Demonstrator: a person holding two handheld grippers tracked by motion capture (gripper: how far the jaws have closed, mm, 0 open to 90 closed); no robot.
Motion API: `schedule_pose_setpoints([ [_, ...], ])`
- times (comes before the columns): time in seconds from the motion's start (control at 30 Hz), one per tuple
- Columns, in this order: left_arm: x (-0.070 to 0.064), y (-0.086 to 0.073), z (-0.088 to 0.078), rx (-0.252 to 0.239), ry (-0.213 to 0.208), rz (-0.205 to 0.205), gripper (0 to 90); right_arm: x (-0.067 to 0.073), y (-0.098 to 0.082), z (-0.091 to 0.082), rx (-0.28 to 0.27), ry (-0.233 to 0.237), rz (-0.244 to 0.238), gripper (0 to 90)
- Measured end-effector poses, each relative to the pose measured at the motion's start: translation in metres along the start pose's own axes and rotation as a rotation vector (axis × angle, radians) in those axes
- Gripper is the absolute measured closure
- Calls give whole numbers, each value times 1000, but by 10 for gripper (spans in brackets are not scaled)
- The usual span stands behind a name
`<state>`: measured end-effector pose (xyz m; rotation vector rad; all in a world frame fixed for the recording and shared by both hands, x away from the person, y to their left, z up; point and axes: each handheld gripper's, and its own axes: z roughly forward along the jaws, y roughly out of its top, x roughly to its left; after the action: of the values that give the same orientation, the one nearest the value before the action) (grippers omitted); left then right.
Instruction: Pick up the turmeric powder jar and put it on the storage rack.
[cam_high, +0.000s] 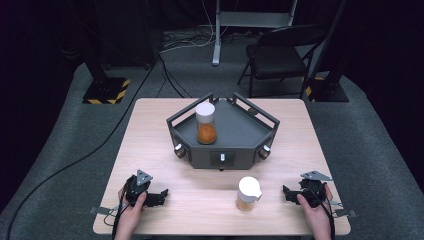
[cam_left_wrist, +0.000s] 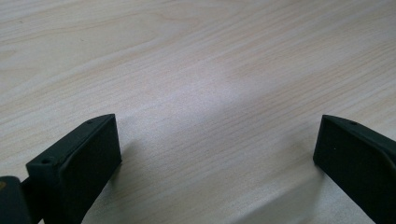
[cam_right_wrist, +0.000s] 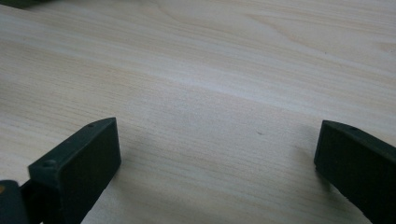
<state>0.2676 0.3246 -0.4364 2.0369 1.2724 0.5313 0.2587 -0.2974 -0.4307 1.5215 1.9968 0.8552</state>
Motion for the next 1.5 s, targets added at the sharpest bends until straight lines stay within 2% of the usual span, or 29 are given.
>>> schedule_pose_setpoints([
  [0.53,0,0,0,0,-2,0,1,-1,-1,-1,-1,9,-2,0],
  [0.77,0,0,0,0,-3,1,1,-10,-9,-6,-30,55,57,0],
  [0.9,0,0,0,0,-3,1,1,-12,-8,-8,-18,71,59,0],
  [0.93,0,0,0,0,-3,1,1,-15,-7,-10,-11,91,64,1],
  [1.13,1,0,0,0,-5,2,2,-18,-6,-16,8,126,71,25],
  [1.4,1,0,0,0,-8,5,2,-18,-14,-33,-15,137,69,26],
  [1.5,2,0,0,0,-9,5,2,-17,-16,-40,-25,144,52,27],
])
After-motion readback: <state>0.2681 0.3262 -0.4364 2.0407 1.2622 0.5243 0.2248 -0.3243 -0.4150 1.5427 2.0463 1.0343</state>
